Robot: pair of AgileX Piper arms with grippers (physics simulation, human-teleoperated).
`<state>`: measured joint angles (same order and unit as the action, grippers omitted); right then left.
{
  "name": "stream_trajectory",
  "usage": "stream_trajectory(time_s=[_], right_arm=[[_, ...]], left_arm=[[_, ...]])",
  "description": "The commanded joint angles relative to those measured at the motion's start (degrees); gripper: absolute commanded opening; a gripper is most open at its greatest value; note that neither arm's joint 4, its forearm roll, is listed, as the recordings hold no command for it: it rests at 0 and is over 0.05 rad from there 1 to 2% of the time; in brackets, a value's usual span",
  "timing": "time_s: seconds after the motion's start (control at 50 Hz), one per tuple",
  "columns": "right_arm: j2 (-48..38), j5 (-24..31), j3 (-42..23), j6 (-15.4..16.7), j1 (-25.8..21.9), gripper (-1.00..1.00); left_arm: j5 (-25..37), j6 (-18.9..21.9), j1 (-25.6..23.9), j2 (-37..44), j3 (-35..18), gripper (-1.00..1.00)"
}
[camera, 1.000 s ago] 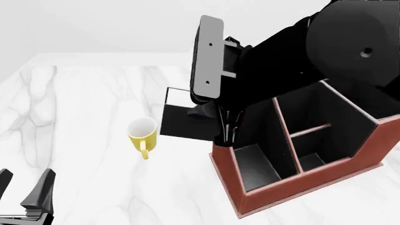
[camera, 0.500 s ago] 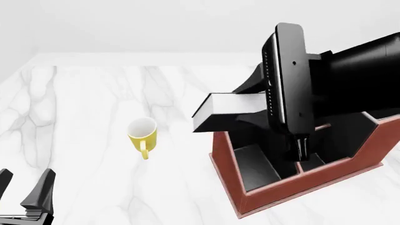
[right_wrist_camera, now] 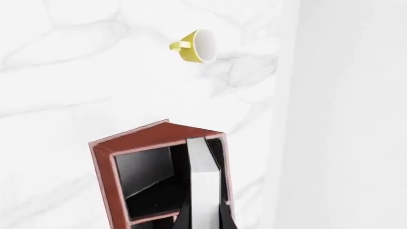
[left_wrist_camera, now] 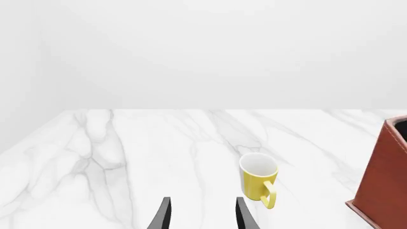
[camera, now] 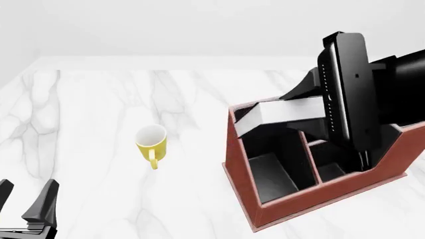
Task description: Pick up the book and place it in the back compartment of the caddy.
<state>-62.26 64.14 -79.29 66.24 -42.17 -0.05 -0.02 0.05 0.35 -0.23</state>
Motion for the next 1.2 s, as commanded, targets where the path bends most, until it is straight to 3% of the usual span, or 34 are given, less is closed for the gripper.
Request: stream_trajectory(time_s=[0.02,0.06,0.08,0.12,0.14,0.18,0.26,0.28,0.34,0.38,0.48,0.52,0.6,0.62,0.64,1.2], right_arm=[[-0.14,5.08,-2.63,3.05,5.55,-1.00],[-0.24,5.73,-2.07,5.16,7.97,-1.00],[-0.75,5.73,-2.13,4.35,7.28,-1.00],[-0.62,5.75,-1.56,8.46,11.32,-1.00],[-0.53,5.75,-1.45,8.65,10.39,-1.00],[-1.29,5.75,-0.99,10.17,13.63,-1.00],[-1.47,5.75,-1.12,12.14,15.48,-1.00],[-0.83,5.75,0.29,14.29,17.24,-1.00],[-0.97,5.75,0.86,14.40,17.74,-1.00],[0.79,5.75,3.64,18.81,21.12,-1.00],[0.19,5.75,3.56,17.28,20.54,-1.00],[0.54,5.75,4.01,18.97,22.00,-1.00],[0.34,5.75,4.30,18.87,22.35,-1.00],[1.28,5.75,5.58,21.45,24.39,-1.00],[1.47,5.75,5.85,21.96,24.82,-1.00],[0.44,5.75,5.56,22.75,26.67,-1.00]], left_arm=[[0.00,0.02,-0.02,0.00,0.00,1.00],[0.00,0.00,0.00,0.00,0.00,1.00],[0.00,0.01,0.00,0.00,0.00,1.00],[0.00,0.01,-0.01,0.01,0.00,1.00],[0.00,0.00,-0.01,0.01,0.00,1.00],[0.00,0.02,-0.01,0.00,0.00,1.00],[0.00,0.01,-0.01,0.00,0.00,1.00],[0.00,0.01,-0.01,0.00,0.00,1.00],[0.00,-0.01,0.01,0.01,0.00,1.00],[0.00,0.00,-0.01,0.00,0.00,1.00],[0.00,-0.01,0.00,0.00,0.00,1.00],[0.00,0.00,0.00,0.01,0.00,1.00],[0.00,0.01,0.01,0.00,0.00,1.00],[0.00,0.01,-0.01,0.00,0.00,1.00],[0.00,0.00,0.00,0.00,0.00,1.00],[0.00,0.00,0.00,0.00,0.00,1.00]])
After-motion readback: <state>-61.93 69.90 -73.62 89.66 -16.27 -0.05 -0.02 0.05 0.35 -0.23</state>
